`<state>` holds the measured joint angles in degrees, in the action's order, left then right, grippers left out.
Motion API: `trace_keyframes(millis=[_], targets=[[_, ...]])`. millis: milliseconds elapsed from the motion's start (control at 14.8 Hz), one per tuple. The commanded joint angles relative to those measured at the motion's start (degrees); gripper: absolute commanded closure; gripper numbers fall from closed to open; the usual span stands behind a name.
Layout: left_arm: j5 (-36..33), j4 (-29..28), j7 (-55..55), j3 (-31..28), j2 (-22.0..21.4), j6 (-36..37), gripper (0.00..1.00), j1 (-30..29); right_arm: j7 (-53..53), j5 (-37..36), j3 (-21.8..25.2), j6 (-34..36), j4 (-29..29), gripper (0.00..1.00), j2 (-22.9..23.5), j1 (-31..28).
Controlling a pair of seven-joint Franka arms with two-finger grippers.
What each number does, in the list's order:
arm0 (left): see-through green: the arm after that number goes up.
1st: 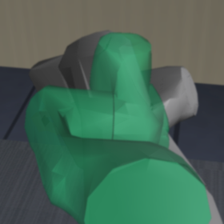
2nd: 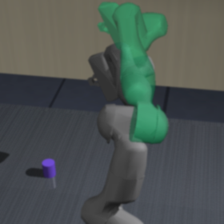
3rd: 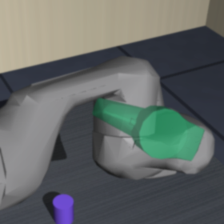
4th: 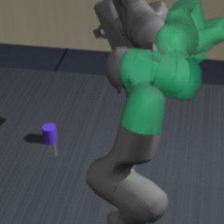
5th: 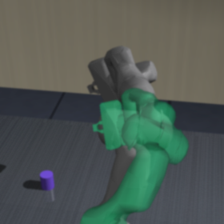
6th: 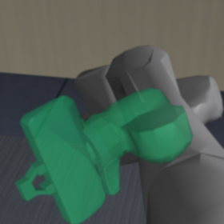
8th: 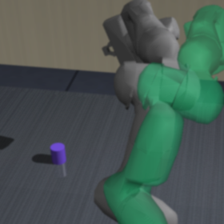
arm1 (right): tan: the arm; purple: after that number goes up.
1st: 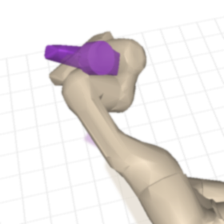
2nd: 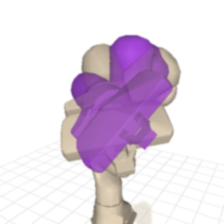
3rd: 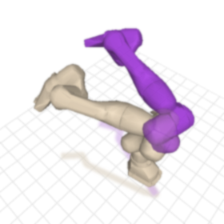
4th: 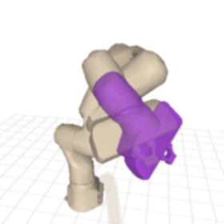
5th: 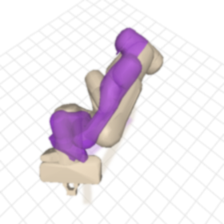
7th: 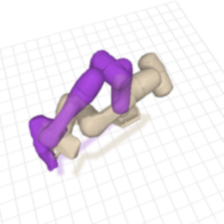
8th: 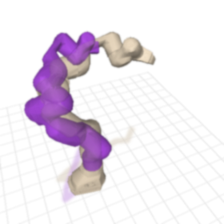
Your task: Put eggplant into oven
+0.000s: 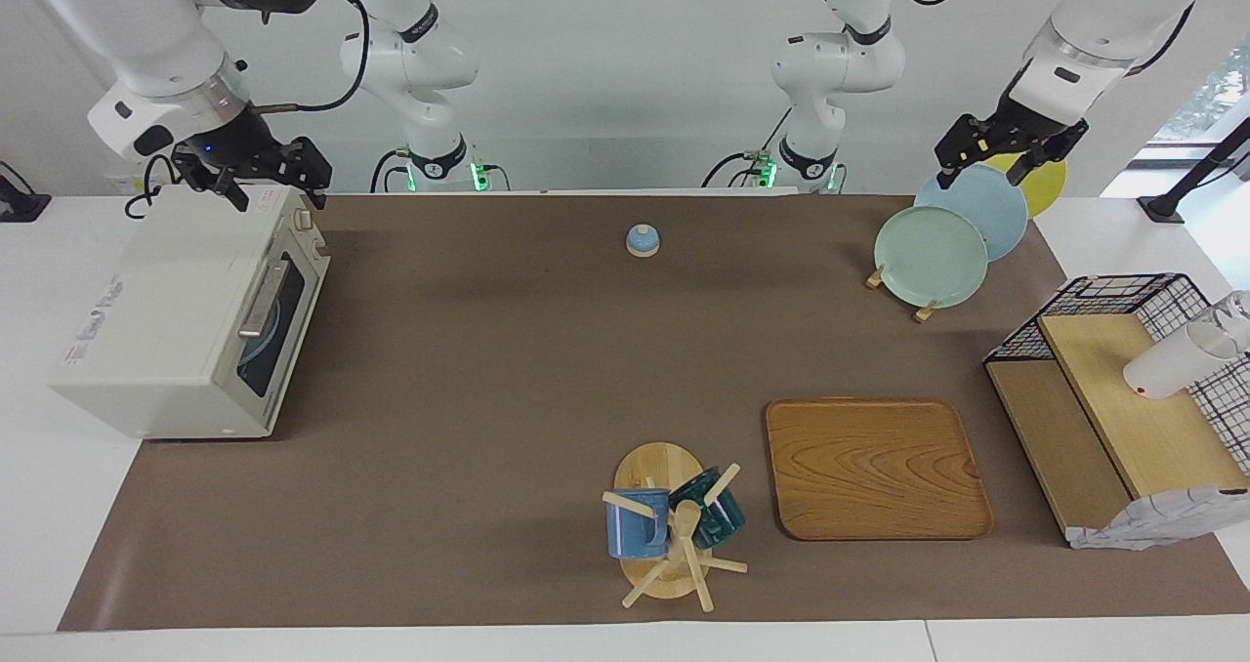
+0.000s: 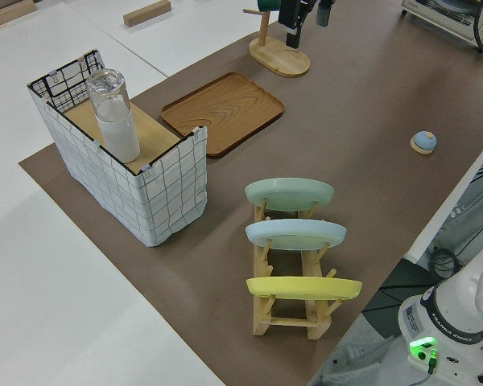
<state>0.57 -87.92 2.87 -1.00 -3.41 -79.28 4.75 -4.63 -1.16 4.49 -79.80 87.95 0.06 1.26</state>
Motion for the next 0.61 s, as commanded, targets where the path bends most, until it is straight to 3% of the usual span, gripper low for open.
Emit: trace_keyframes(millis=[0,541], targets=[[0.7,0.6,-0.3,-0.1,-0.3,0.5,0.0,-0.4,1.1,1.2,-0.1,1.1,0.5,0.0,-1.3,1.3],[0.8,0.5,-0.2,0.1,-0.4,0.4,0.0,0.3,0.8,1.2,0.9,0.3,0.8,0.0,-1.6,0.8]])
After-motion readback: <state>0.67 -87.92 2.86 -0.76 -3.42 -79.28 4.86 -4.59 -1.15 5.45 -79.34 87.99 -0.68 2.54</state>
